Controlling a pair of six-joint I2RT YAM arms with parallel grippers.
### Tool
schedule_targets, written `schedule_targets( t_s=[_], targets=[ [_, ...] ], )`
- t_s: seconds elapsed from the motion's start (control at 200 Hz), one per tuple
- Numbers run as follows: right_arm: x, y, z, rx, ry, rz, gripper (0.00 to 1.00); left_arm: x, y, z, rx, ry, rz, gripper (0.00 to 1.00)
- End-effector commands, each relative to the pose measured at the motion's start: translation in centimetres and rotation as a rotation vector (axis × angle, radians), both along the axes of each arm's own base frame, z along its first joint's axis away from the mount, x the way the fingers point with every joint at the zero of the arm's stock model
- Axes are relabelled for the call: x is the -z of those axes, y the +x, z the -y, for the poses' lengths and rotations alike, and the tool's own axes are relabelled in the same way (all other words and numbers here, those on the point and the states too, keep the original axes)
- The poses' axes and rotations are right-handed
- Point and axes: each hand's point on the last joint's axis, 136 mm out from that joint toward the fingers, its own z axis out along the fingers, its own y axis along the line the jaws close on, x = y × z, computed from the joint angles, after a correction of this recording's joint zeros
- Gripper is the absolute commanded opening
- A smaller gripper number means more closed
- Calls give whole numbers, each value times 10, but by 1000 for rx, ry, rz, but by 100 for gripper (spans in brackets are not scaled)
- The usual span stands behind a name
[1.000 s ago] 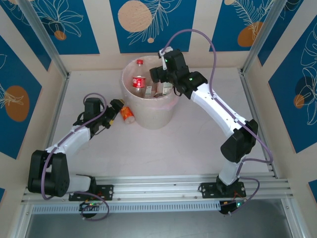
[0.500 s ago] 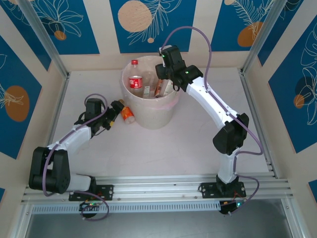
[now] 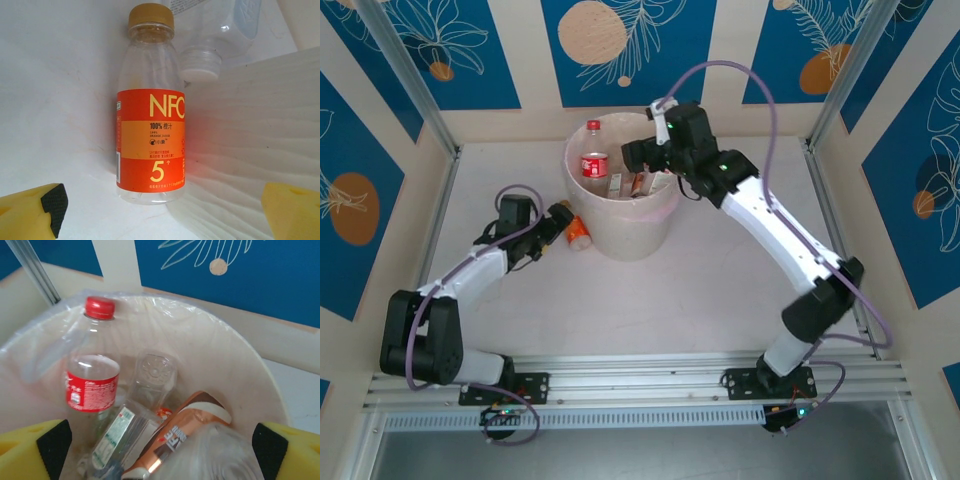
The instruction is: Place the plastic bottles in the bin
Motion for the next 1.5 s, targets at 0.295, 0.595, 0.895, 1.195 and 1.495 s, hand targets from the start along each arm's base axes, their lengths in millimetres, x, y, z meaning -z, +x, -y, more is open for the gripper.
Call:
schedule_targets(
  t_s=[0.295, 0.595, 0.895, 1.195, 1.495],
  targets=[
    [-53, -55, 76, 122, 351, 272, 100, 39, 30, 13, 101, 209, -112, 99],
    [-11, -62, 134, 273, 409, 148, 100, 57, 35, 41, 199, 203, -154, 95],
    [2, -58, 151, 313, 465, 86, 100, 70, 35, 44, 219, 294, -208, 99],
    [10, -56, 162, 352, 472, 64, 100, 83, 37, 25, 180, 327, -222, 95],
    [16, -53, 172, 393, 494, 39, 100, 90, 32, 21, 197, 349, -224, 83]
  ],
)
